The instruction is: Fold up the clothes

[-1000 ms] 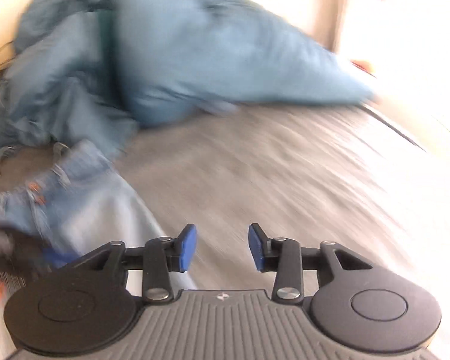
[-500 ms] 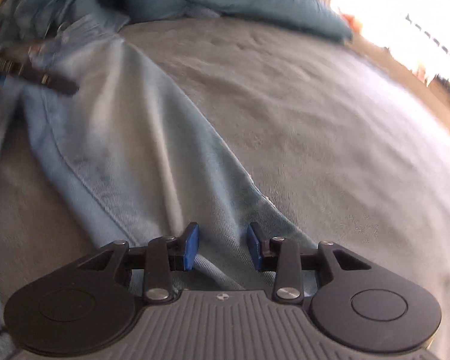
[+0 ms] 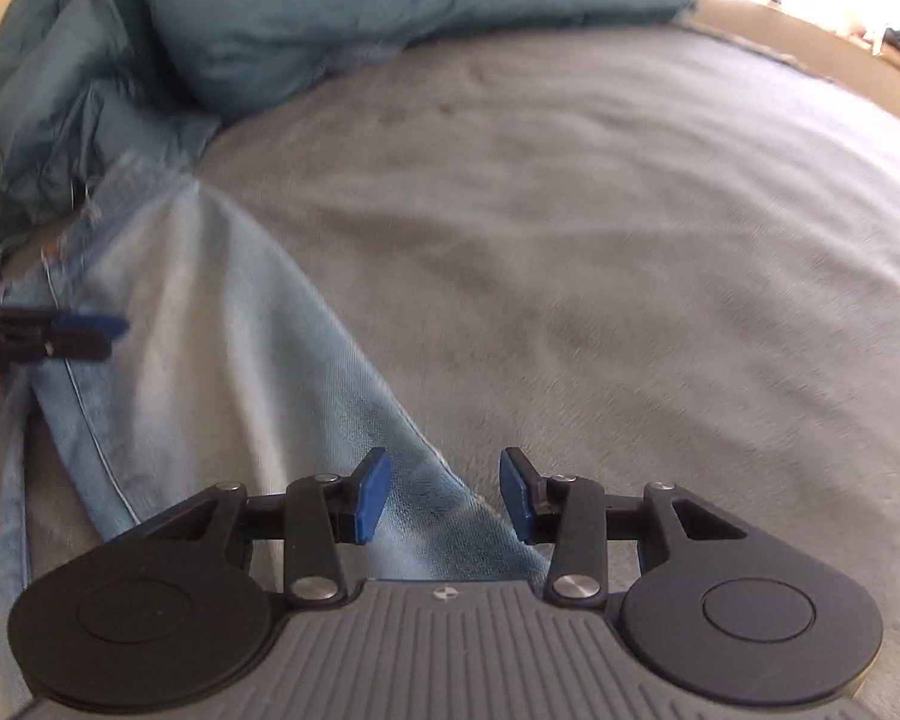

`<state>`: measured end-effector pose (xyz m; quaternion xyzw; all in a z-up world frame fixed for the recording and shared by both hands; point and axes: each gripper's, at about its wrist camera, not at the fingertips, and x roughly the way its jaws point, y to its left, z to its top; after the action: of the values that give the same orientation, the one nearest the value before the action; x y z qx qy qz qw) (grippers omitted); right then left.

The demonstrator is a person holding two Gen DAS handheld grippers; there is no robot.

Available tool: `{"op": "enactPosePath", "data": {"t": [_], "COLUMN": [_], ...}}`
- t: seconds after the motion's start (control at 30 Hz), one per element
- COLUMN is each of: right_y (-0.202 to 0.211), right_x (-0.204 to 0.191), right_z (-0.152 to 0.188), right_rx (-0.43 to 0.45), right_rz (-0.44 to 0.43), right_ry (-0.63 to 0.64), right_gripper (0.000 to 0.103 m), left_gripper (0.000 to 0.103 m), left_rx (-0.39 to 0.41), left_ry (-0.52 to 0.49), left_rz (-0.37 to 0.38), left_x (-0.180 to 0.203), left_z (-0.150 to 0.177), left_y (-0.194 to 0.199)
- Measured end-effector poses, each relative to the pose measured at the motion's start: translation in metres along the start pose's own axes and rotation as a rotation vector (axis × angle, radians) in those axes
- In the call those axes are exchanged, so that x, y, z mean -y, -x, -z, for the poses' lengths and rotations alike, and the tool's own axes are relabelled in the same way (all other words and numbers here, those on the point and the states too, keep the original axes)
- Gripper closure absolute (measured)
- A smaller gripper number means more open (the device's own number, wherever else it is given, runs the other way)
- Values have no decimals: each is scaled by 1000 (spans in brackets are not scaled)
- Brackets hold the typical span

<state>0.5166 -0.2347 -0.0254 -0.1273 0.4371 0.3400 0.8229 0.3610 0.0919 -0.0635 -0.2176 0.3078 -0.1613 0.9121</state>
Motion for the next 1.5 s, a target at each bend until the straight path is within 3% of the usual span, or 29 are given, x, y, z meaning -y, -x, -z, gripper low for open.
{"op": "enactPosePath", "data": {"t": [0.13,0.2,0.27,0.4,0.53,0.67,0.8,0.87,0.9,0.93,0.97,1.03,1.2,1.4,1.5], "right_y": [-8,-4,0,5,15,-4,-39,-42,-33,-23,-13,23,122,167,176], "right_x": [1,-6,-26,-65,-80,-71,-46,-32,-21,-11,0,24,71,107,126], "right_z": [1,4,7,17,11,-2,-1,-1,-5,-8,-11,-11,24,86,118], "right_rx": [-42,-52,-43,4,111,123,40,48,63,80,96,166,299,163,109], "right_rz": [-21,-14,25,209,446,514,446,409,381,352,322,305,419,593,591], "right_ry": [-25,7,88,284,453,473,378,308,236,161,86,-59,-266,-369,-473], "right_gripper": [57,63,80,98,100,100,99,91,87,71,64,63,61,61,60], "left_gripper": [60,60,60,60,60,60,60,60,60,60,60,60,60,59,59], "left_rx": [1,0,0,3,4,-4,-10,-10,-9,-8,-7,-3,21,24,12], "left_ry": [1,5,8,2,-25,-45,-51,-50,-50,-50,-49,-47,-35,-50,-52], "left_rz": [1,2,2,-5,-27,-39,-40,-40,-40,-40,-39,-37,-24,-28,-35], "left_x": [0,-1,0,1,7,8,8,8,7,7,7,7,8,12,12], "left_z": [0,0,0,1,2,3,4,4,4,4,4,3,1,2,3], "left_y": [-1,-1,-1,-1,-1,-3,-4,-4,-3,-3,-2,-1,5,4,0]}}
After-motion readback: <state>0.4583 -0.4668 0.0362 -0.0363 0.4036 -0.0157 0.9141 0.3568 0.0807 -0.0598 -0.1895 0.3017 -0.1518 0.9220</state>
